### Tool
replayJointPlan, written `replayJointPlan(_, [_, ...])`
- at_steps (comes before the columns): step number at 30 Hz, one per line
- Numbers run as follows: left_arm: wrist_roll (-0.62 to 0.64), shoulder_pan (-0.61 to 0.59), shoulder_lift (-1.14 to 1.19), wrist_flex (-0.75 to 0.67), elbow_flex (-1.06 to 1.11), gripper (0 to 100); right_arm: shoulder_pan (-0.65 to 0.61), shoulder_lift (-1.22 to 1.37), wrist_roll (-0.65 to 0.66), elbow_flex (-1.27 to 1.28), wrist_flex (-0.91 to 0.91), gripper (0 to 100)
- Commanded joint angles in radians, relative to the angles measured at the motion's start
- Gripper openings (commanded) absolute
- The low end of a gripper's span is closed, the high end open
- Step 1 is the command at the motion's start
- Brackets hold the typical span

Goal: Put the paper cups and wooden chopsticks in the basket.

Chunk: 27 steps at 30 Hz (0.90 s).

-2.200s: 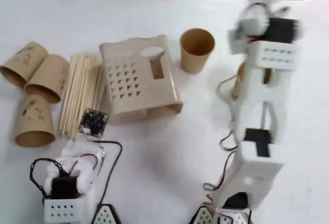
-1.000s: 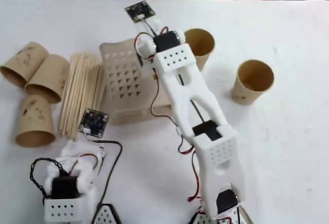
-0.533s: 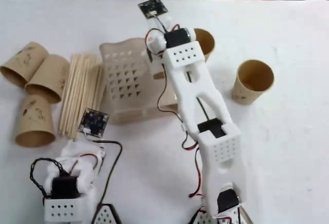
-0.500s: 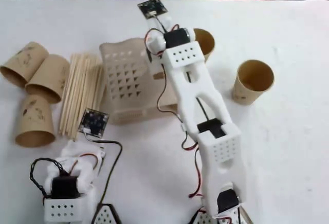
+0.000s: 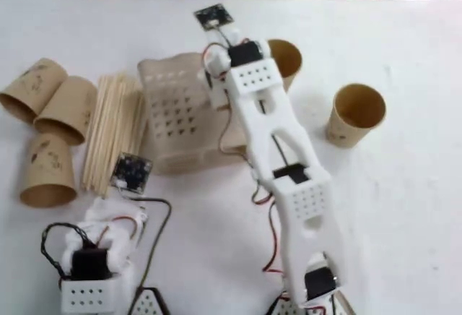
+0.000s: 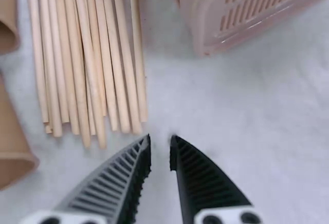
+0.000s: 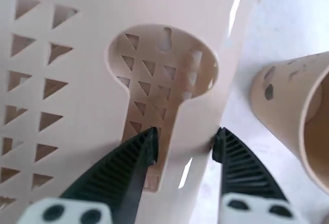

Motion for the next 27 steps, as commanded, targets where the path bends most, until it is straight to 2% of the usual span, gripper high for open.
replayJointPlan(1, [-0.003, -0.004, -0.002, 0.003, -0.002, 8, 0.001, 0.004, -0.002, -0.041, 0.013, 15.9])
replayJointPlan(6, [-0.003, -0.004, -0.002, 0.003, -0.002, 8, 0.015, 0.041, -0.003, -0.044, 0.012, 1.0])
replayJointPlan(12, [-0.003, -0.004, -0.002, 0.003, -0.002, 8, 0.024, -0.004, -0.014, -0.044, 0.035, 1.7])
replayJointPlan(15, [-0.003, -0.004, -0.002, 0.003, -0.002, 8, 0.021, -0.071, -0.060, -0.044, 0.048, 1.7])
replayJointPlan(27, [-0.003, -0.004, -0.002, 0.003, -0.002, 8, 0.056, -0.515, -0.109, -0.032, 0.125, 1.7])
